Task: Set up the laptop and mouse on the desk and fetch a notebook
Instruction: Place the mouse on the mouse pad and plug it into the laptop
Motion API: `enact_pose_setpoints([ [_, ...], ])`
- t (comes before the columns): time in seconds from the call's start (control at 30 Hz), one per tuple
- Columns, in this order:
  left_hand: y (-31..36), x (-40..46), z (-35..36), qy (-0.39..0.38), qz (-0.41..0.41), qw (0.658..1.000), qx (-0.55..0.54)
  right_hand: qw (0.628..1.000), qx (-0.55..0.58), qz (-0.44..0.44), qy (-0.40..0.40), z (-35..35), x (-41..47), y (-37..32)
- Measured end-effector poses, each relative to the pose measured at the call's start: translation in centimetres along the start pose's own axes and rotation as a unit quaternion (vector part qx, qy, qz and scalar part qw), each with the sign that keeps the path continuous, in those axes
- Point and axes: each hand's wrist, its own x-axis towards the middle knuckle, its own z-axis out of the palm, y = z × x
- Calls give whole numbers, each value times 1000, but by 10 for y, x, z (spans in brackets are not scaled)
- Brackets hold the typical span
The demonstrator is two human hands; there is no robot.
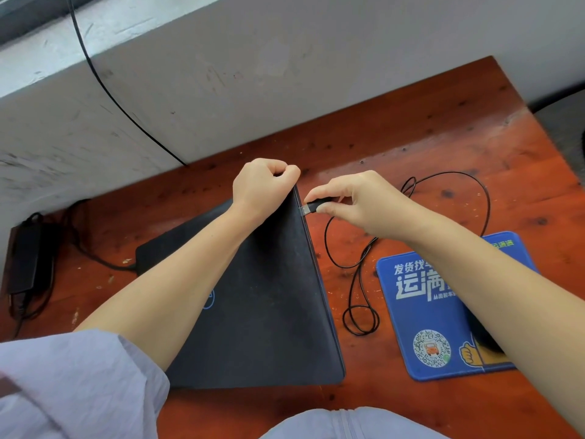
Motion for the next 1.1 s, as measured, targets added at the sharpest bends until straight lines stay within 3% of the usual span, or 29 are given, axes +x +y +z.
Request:
enact_pose_setpoints([
  [0.3, -1, 0, 1, 6, 4, 1000, 5, 997, -74, -16, 2, 1, 2, -3],
  [0.63, 0, 1, -3, 3, -6, 1000, 0, 997, -71, -24, 24, 3, 4, -5],
  [0.9, 0, -1, -4, -1, 18, 1000, -10, 995, -94, -24, -9, -3, 8, -5],
  [1.1, -1, 1, -5, 6, 1, 1000, -15, 997, -72, -35, 21, 3, 3, -10],
])
